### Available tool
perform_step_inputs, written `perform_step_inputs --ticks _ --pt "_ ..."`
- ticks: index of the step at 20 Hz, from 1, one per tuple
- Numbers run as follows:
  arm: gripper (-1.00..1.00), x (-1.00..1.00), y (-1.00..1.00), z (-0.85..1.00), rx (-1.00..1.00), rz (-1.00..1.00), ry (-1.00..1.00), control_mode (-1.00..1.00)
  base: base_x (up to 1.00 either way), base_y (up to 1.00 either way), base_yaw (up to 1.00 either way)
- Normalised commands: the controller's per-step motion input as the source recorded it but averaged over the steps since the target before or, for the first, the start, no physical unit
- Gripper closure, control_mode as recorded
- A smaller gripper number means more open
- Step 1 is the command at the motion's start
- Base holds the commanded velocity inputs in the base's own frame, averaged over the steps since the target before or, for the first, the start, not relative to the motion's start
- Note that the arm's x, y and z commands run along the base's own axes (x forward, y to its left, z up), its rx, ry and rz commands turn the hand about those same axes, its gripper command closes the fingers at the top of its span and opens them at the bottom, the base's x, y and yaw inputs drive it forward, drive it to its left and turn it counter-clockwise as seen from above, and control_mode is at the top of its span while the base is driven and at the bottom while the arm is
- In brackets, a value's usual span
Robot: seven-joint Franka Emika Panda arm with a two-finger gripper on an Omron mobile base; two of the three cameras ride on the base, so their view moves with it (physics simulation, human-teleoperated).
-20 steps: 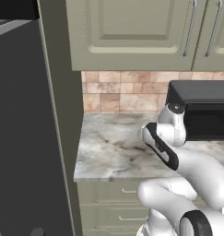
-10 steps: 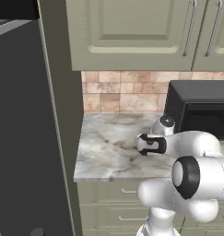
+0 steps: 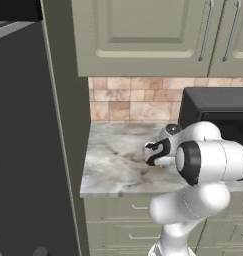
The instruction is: Open the fridge, remove the pear, broccoli, and shrimp, and place them on any counter.
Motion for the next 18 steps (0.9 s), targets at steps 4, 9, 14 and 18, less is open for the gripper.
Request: perform_step_inputs --ticks 4,9,14,18 --pt "-1.00 -0.97 0.03 0.66 0.00 0.00 -0.26 -1.00 0.00 0.00 0.00" --pt "-1.00 -0.96 0.25 0.95 0.00 0.04 -0.22 -1.00 0.00 0.00 0.00" --pt "-1.00 -0.48 0.30 1.00 0.04 0.05 0.13 -1.00 0.00 0.00 0.00" --pt "-1.00 -0.82 0.01 0.46 0.10 0.00 0.50 -1.00 0.00 0.00 0.00"
